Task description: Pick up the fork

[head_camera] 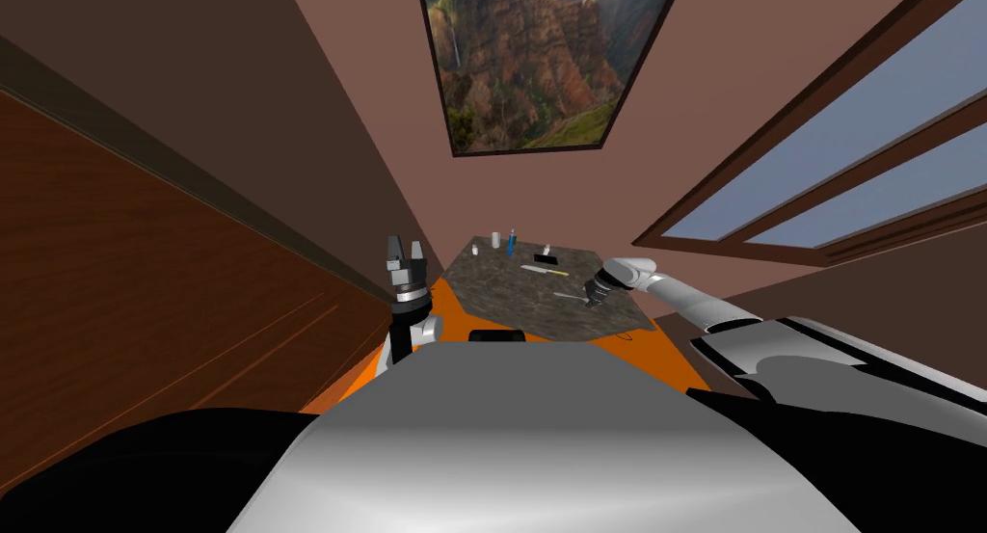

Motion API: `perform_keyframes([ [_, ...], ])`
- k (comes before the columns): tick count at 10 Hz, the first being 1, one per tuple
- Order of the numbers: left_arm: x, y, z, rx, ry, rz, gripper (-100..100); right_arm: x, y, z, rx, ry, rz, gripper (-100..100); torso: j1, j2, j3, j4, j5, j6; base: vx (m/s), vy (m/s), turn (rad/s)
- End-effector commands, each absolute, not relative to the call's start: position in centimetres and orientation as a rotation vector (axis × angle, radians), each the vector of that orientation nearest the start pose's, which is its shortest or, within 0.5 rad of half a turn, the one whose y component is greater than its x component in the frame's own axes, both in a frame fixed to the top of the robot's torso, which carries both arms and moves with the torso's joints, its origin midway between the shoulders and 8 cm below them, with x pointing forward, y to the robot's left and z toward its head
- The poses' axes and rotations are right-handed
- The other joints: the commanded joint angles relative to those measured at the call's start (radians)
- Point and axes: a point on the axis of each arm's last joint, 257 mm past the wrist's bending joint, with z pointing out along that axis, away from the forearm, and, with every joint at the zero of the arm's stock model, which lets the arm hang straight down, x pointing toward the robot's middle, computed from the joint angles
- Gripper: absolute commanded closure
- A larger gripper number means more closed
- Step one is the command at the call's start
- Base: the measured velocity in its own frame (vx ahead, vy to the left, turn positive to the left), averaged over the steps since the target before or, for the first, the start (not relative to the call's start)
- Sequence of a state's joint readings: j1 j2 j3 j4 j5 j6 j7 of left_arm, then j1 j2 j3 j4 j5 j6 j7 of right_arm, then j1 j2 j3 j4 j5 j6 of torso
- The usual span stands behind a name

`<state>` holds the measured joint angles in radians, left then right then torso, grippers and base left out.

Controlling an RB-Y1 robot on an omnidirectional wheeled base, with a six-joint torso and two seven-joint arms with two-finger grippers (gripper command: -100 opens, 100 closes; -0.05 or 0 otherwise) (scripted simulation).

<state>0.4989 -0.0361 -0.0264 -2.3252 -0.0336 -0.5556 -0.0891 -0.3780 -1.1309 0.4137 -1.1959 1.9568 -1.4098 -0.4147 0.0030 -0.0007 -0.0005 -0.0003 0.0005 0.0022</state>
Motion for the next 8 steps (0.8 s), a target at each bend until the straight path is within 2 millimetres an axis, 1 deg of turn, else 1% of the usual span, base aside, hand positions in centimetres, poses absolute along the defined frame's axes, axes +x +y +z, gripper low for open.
perform_keyframes([
  [1,32.6,26.7,5.5,-0.553,0.550,-1.243,0,34.9,-50.6,-33.5,-1.665,2.689,-0.037,-100,0.000,0.000,0.000,0.000,0.000,0.000,0.006,0.009,0.002],
  [2,32.6,26.7,5.5,-0.553,0.550,-1.243,0,34.9,-50.7,-33.5,-1.661,2.694,-0.039,0,-0.001,0.000,0.000,0.000,0.000,0.000,0.000,0.000,0.000],
  [3,32.6,26.7,5.5,-0.553,0.550,-1.243,0,34.5,-50.7,-34.8,-1.659,2.694,-0.038,-100,-0.001,0.001,0.000,0.000,0.000,0.000,0.012,-0.005,0.018],
  [5,32.6,26.7,5.5,-0.553,0.550,-1.243,0,34.0,-50.6,-36.1,-1.657,2.695,-0.036,-100,-0.002,0.000,0.000,0.000,-0.001,0.000,0.020,-0.011,0.017],
  [6,32.6,26.7,5.5,-0.553,0.550,-1.243,0,34.4,-50.6,-35.6,-1.658,2.697,-0.035,-100,-0.002,0.000,0.000,0.000,-0.001,0.000,0.010,-0.005,0.004],
  [7,32.6,26.7,5.5,-0.553,0.550,-1.243,0,34.4,-50.7,-35.6,-1.658,2.695,-0.037,100,-0.002,0.000,0.000,0.000,-0.001,0.000,0.000,0.000,0.000],
  [8,32.6,26.7,5.5,-0.553,0.550,-1.243,0,34.4,-50.7,-35.6,-1.658,2.695,-0.036,100,-0.002,0.001,0.000,0.000,0.000,0.000,0.000,0.000,0.000],
])
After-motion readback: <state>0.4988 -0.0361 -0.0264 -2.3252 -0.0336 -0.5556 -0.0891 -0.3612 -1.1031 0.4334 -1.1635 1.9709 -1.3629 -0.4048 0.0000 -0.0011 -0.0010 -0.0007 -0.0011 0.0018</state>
